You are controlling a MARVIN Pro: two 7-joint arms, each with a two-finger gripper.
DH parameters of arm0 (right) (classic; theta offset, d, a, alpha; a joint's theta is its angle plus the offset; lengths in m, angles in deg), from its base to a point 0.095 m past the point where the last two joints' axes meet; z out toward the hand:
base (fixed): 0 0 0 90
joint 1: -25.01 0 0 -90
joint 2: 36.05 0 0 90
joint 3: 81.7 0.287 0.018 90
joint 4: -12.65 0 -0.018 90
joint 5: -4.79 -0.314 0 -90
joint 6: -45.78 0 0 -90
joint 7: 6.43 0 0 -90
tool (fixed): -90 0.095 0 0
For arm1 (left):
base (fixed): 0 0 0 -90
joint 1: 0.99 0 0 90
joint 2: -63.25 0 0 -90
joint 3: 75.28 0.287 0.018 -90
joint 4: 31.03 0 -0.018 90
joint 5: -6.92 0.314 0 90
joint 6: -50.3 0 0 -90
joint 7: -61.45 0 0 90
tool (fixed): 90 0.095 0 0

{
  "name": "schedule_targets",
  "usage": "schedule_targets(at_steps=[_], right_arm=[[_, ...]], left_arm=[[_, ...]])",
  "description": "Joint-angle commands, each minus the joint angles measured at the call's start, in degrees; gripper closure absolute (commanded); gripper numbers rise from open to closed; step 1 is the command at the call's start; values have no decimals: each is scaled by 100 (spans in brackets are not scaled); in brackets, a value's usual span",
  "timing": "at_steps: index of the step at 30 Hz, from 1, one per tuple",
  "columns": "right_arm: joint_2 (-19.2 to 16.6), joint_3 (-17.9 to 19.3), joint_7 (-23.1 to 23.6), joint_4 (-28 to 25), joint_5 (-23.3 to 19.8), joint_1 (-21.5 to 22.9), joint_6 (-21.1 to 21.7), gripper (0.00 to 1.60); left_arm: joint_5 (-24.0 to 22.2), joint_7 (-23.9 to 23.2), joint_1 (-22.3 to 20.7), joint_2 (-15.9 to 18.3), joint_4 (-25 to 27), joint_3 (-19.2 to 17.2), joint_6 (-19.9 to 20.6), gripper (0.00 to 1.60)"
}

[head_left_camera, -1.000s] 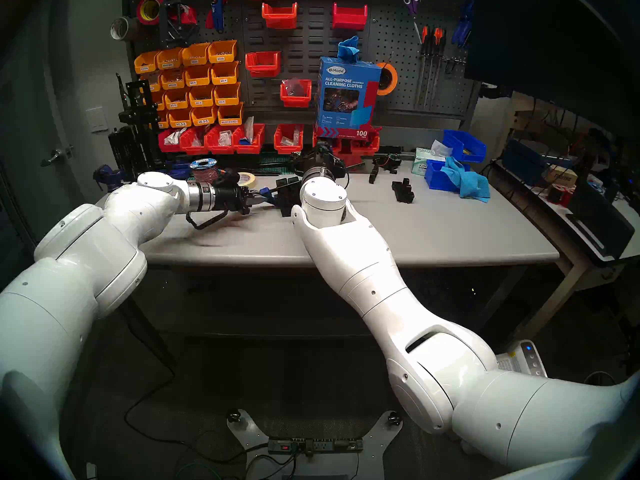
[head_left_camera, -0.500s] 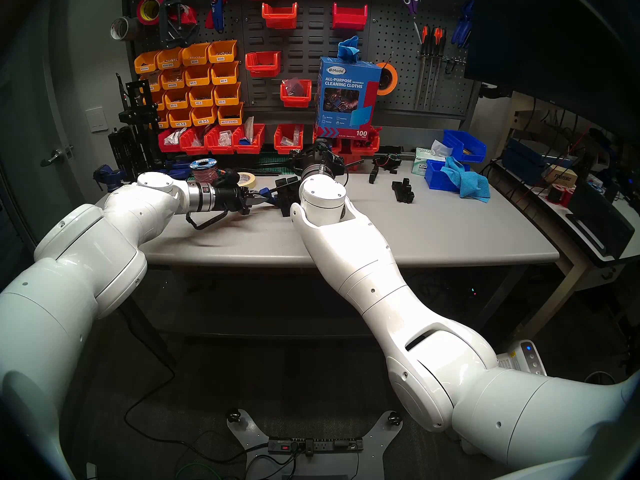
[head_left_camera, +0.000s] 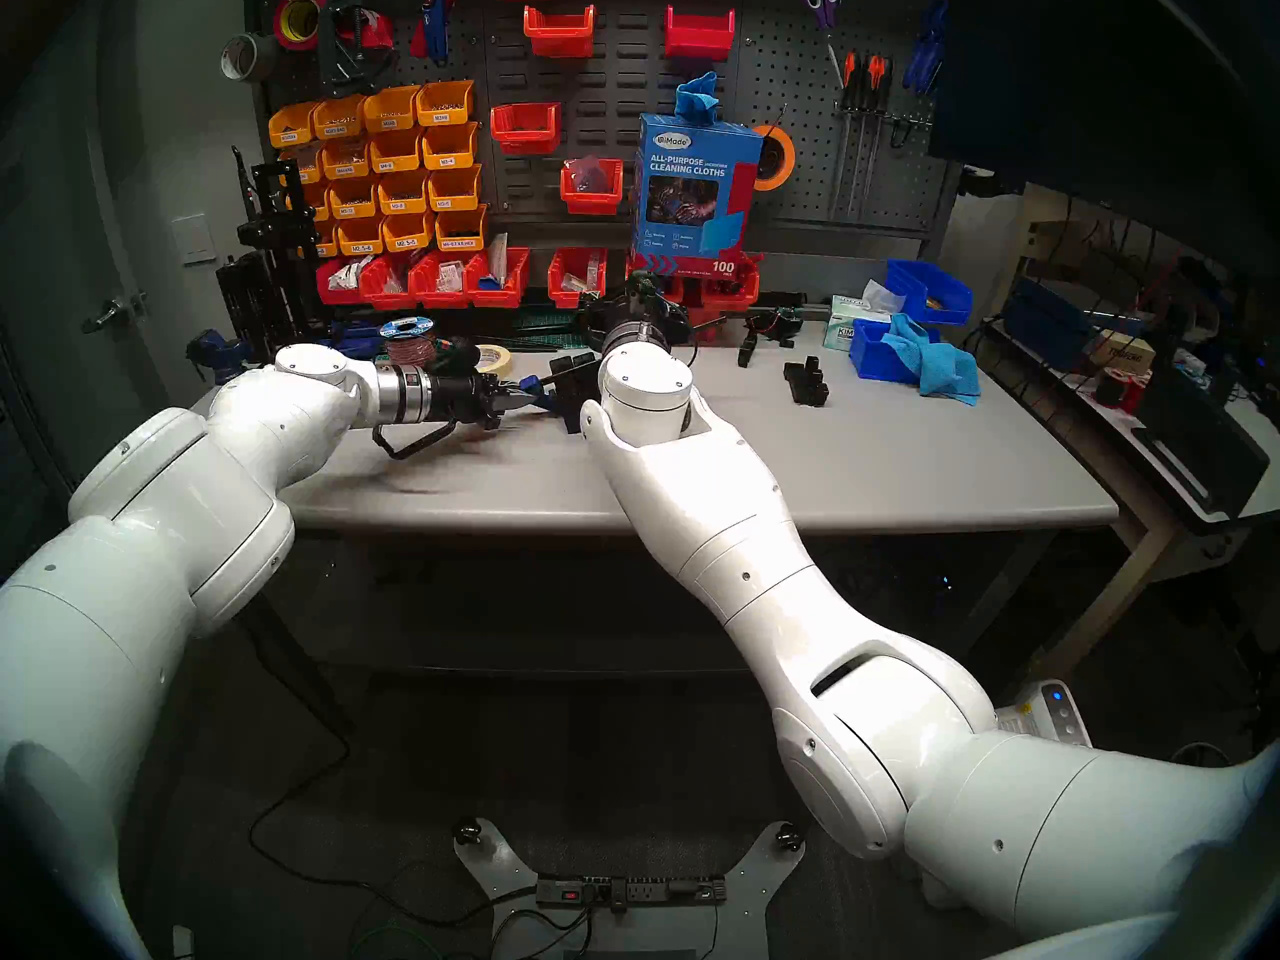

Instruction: Clamp the two 3D printed pieces together with the clamp

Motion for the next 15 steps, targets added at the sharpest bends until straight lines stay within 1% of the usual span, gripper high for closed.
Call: schedule_targets(at_steps=[1, 15], right_arm=[[43, -22, -20, -150, 80, 222, -54, 0], [38, -32, -26, -151, 166, 292, -76, 0]], left_arm=[[-13, -40, -87, -105, 71, -13, -3, 160], [-13, -75, -92, -115, 81, -23, 13, 160]])
